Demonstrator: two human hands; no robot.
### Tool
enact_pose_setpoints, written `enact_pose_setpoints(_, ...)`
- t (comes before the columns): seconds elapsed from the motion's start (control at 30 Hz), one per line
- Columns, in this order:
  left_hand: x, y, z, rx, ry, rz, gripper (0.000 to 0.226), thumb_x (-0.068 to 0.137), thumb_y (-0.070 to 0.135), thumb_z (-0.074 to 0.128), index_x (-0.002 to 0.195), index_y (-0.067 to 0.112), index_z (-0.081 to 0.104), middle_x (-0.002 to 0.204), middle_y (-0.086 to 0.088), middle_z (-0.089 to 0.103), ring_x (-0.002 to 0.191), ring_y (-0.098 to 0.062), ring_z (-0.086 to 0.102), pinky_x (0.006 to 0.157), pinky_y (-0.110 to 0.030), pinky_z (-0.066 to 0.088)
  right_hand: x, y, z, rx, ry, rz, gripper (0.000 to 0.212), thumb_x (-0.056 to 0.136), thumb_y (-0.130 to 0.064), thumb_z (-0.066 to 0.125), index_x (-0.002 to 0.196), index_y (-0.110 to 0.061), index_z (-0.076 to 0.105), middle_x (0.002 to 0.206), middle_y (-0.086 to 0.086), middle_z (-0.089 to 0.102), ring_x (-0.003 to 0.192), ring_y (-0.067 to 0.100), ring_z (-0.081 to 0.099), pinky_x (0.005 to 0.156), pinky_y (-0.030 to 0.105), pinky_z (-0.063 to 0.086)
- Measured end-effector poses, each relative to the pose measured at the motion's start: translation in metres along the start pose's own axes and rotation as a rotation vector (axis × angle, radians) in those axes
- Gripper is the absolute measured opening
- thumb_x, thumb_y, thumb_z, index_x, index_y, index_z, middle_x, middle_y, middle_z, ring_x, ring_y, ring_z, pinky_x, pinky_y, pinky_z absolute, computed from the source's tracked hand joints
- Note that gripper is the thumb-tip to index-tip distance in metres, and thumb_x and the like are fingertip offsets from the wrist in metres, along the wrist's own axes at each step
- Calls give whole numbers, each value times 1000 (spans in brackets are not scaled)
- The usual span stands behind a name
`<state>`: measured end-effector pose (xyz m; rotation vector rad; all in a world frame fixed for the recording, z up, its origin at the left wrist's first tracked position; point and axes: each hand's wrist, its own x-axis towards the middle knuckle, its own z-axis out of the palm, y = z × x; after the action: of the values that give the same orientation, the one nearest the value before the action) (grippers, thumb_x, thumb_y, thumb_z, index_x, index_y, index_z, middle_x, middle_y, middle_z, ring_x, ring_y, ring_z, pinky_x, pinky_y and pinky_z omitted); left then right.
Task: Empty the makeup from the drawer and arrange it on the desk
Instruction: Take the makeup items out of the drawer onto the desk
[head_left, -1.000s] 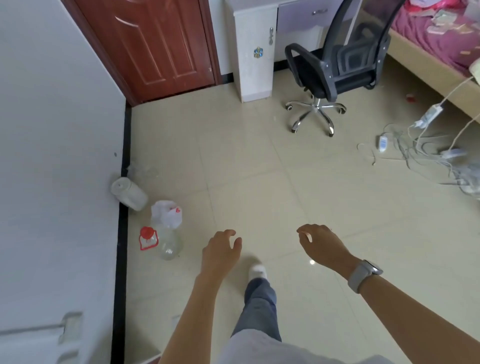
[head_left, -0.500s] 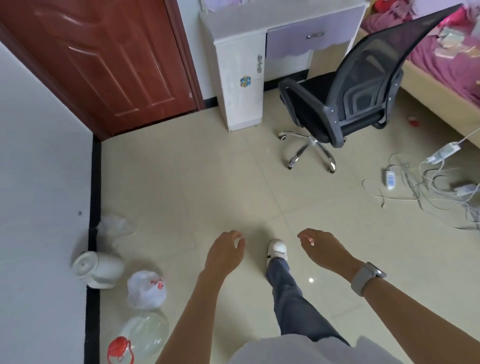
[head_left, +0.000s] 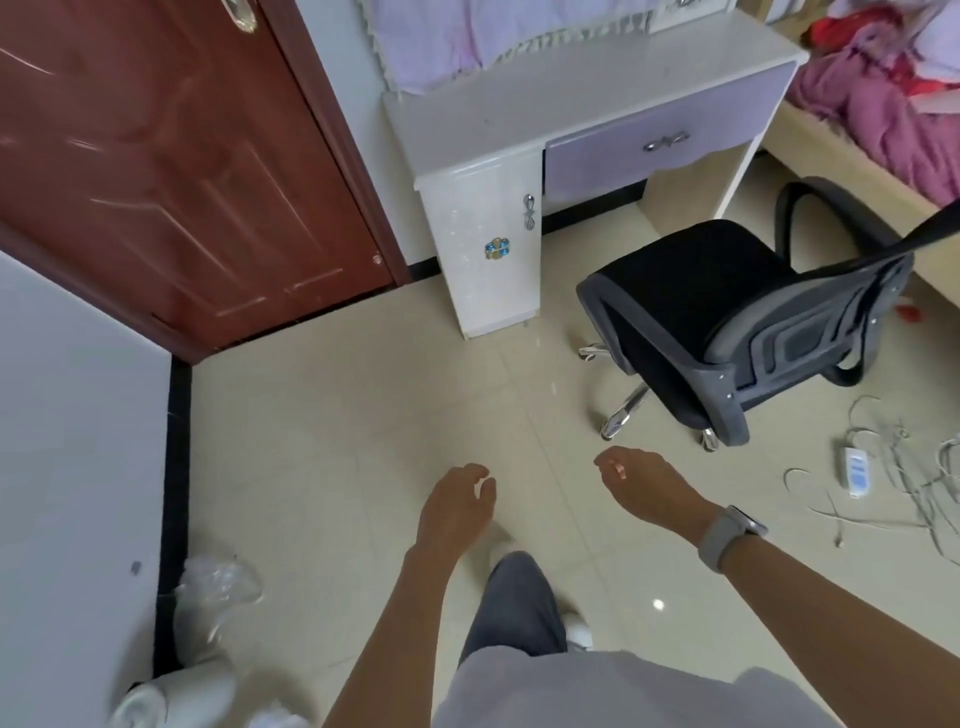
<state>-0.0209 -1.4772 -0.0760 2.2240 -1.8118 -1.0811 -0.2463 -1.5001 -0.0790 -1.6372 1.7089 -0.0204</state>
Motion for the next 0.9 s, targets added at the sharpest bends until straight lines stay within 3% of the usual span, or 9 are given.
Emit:
enact_pose_setpoints(0.17,118,18,-29,4,-64,0,32,97,28,41,121,14,56,125,-5,56,111,-19,53,92,-25,38,109,-17,-35,-9,-20,-4,26,97,-20,38,106,-11,60,105,4,64,100,22,59,78,25,40)
enact_pose_setpoints(0.27,216,42,-62,6,-78,38,34,97,29,42,126,14,54,128,-5,54,114,-19,52,95,-26,38,191,-32,-71,31,-2,41,23,97,-19,38,85,-20,57,90,0,60,88,21,57,70,23,36)
enact_pose_setpoints(0.4,328,93,-124,25,-37,122,35,96,27,43,126,13,53,128,-8,54,114,-22,52,95,-29,41,285,-62,-134,-87,-8,94,30,98,-22,32,107,-10,58,99,8,66,88,25,61,70,27,42)
enact_pose_setpoints(0.5,400,135,-163,73,-28,195,34,96,26,42,126,14,53,127,-8,54,115,-23,50,93,-30,41,343,-82,-180,-75,42,92,32,98,-22,32,107,-8,59,102,9,66,92,26,61,76,31,45)
enact_pose_setpoints(0.7,515,203,-191,103,-85,297,35,96,23,41,129,16,49,133,-5,48,122,-21,44,100,-32,35,445,-78,-234,123,101,210,32,96,-23,37,105,-4,60,106,12,66,98,31,60,88,41,47)
enact_pose_setpoints(0.83,589,250,-191,136,-84,395,37,95,23,40,131,17,47,135,-3,45,121,-21,44,100,-37,37,518,-58,-267,368,183,310,29,96,-17,41,113,-6,61,105,6,64,101,24,59,90,29,41)
enact_pose_setpoints(0.9,631,279,-188,184,-29,473,36,94,20,43,129,14,49,132,-5,48,118,-25,46,97,-37,39,562,-43,-285,611,270,393,29,94,-8,41,115,1,59,92,5,62,90,22,58,85,26,43)
